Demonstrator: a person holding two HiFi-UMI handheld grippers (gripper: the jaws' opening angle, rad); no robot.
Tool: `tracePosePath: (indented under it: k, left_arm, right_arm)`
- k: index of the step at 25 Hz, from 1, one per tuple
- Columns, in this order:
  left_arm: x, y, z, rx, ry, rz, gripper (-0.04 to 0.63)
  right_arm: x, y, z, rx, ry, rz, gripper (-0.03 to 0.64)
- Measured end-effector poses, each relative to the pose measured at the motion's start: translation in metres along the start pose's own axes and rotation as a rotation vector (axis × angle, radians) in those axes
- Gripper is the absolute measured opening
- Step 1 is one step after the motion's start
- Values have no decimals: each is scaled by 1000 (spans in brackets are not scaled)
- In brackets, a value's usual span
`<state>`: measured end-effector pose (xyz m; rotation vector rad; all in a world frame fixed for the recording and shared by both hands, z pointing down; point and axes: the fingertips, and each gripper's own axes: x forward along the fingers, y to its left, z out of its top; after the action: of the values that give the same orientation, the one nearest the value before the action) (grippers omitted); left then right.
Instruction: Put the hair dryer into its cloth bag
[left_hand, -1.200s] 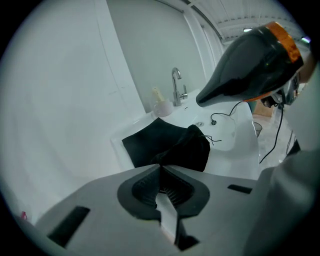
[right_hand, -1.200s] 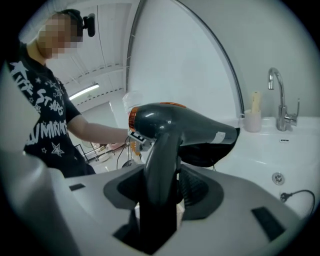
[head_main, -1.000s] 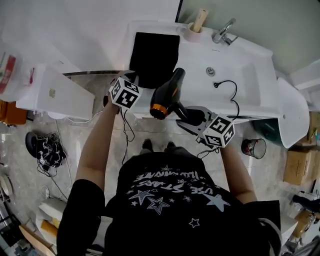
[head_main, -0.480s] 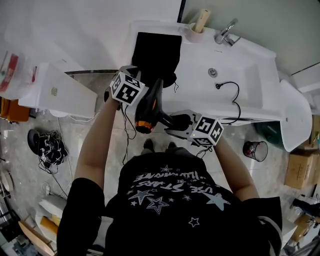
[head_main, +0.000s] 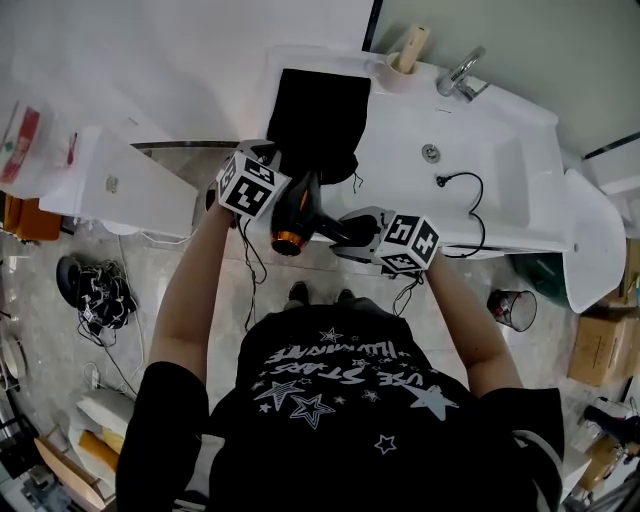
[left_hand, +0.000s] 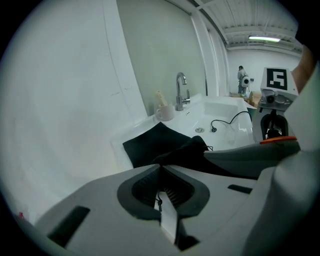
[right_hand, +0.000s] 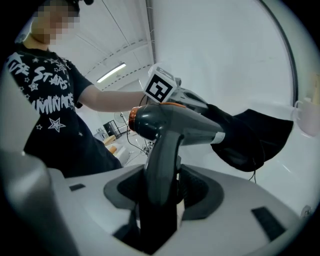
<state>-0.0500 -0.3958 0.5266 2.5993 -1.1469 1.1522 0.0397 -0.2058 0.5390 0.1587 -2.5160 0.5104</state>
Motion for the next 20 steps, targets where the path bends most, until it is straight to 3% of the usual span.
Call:
tracePosePath:
  k: [9, 20]
  left_arm:
    - [-4, 4, -2, -24, -11, -39, 18]
    - [-6, 9, -3, -31, -22, -68, 18]
  right_arm:
    - [3, -32, 10, 4, 27, 11, 199]
    - [7, -88, 19, 54, 36, -78, 201]
